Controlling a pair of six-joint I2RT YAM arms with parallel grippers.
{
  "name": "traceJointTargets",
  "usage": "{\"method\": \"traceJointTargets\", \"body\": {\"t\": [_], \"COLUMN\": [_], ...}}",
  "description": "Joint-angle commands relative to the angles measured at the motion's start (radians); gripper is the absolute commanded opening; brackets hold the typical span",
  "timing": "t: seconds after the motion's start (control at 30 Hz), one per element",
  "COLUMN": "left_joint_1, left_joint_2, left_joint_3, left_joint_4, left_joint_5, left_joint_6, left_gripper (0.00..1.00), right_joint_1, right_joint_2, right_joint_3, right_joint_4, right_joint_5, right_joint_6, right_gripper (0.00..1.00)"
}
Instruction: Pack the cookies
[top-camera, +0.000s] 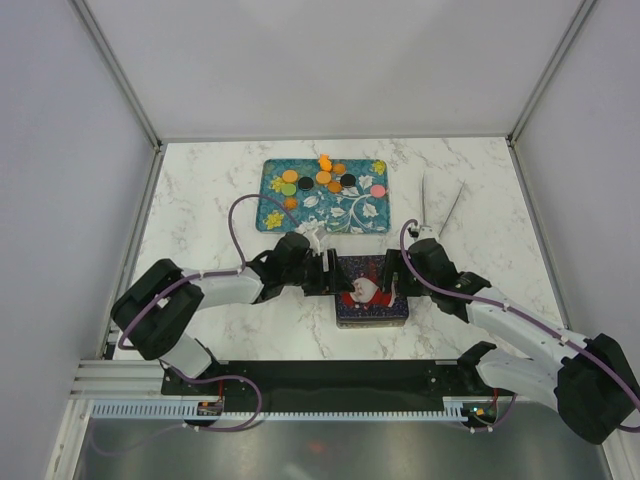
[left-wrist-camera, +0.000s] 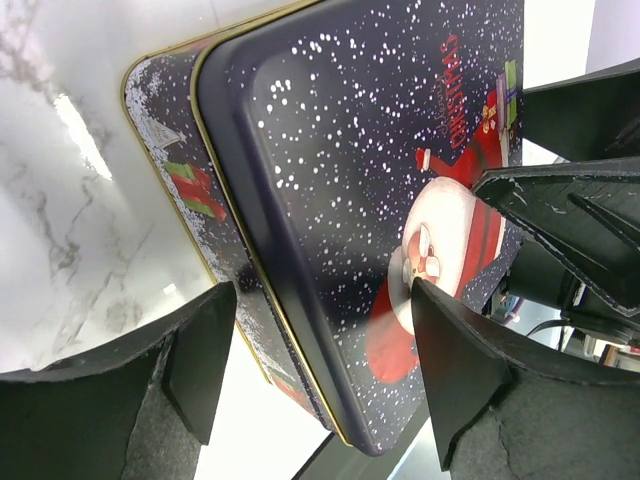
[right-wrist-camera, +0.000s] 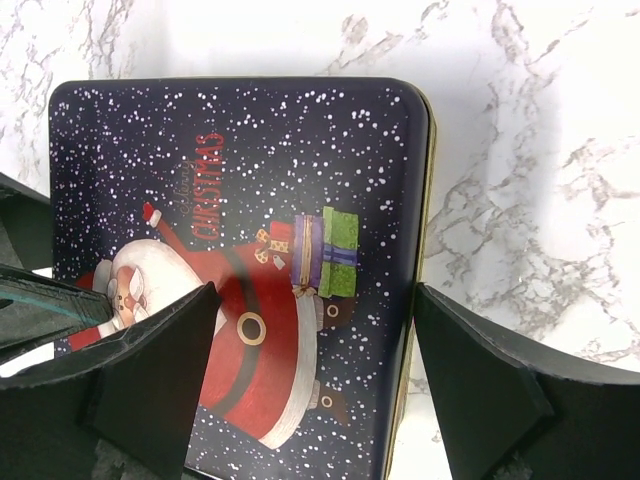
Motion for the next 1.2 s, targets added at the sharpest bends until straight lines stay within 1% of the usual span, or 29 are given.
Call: {"method": "traceJointTargets", "body": {"t": [0.0, 0.1, 0.2, 0.23, 0.3, 0.47, 0.63, 0.8, 0.97, 1.13, 1.17], "left_joint_1": [0.012, 0.016, 0.016, 0.020, 0.023, 0.041, 0.041, 0.043, 0.038, 0.018, 0.013], "left_joint_2": [-0.041, -0.059, -0.075, -0.087, -0.098, -0.110, -0.124, -0.197, -0.239, -0.196, -0.169], "left_joint_3": [-0.022, -0.031, -0.036, -0.036, -0.037, -0.051, -0.089, -0.155, -0.198, -0.214, -0.217], "left_joint_4": [-0.001, 0.004, 0.022, 0.022, 0.030, 0.022, -0.008, -0.002, 0.047, 0.116, 0.137], "left_joint_5": [0.005, 0.015, 0.041, 0.049, 0.058, 0.080, 0.091, 0.109, 0.141, 0.173, 0.180], "left_joint_6": [0.033, 0.036, 0.048, 0.050, 0.054, 0.030, -0.006, -0.038, -0.067, -0.091, -0.098], "left_gripper": [0.78, 0.79, 0.83, 0.92, 0.95, 0.95, 0.93, 0.93, 0.92, 0.89, 0.87], "right_joint_1": [0.013, 0.013, 0.013, 0.013, 0.013, 0.013, 0.013, 0.013, 0.013, 0.013, 0.014], "right_joint_2": [0.009, 0.012, 0.012, 0.013, 0.012, 0.010, 0.004, 0.001, 0.010, 0.021, 0.021], "right_joint_3": [0.017, 0.019, 0.016, 0.016, 0.014, 0.013, 0.011, 0.011, 0.014, 0.014, 0.013], "right_joint_4": [0.033, 0.033, 0.035, 0.035, 0.036, 0.035, 0.033, 0.032, 0.036, 0.047, 0.047], "right_joint_5": [-0.037, -0.034, -0.032, -0.032, -0.032, -0.029, -0.028, -0.032, -0.037, -0.045, -0.045], "right_joint_6": [0.005, 0.002, 0.000, 0.002, 0.003, 0.006, 0.011, 0.011, 0.009, 0.012, 0.012], "right_gripper": [0.87, 0.88, 0.88, 0.88, 0.88, 0.88, 0.88, 0.88, 0.88, 0.88, 0.88]}}
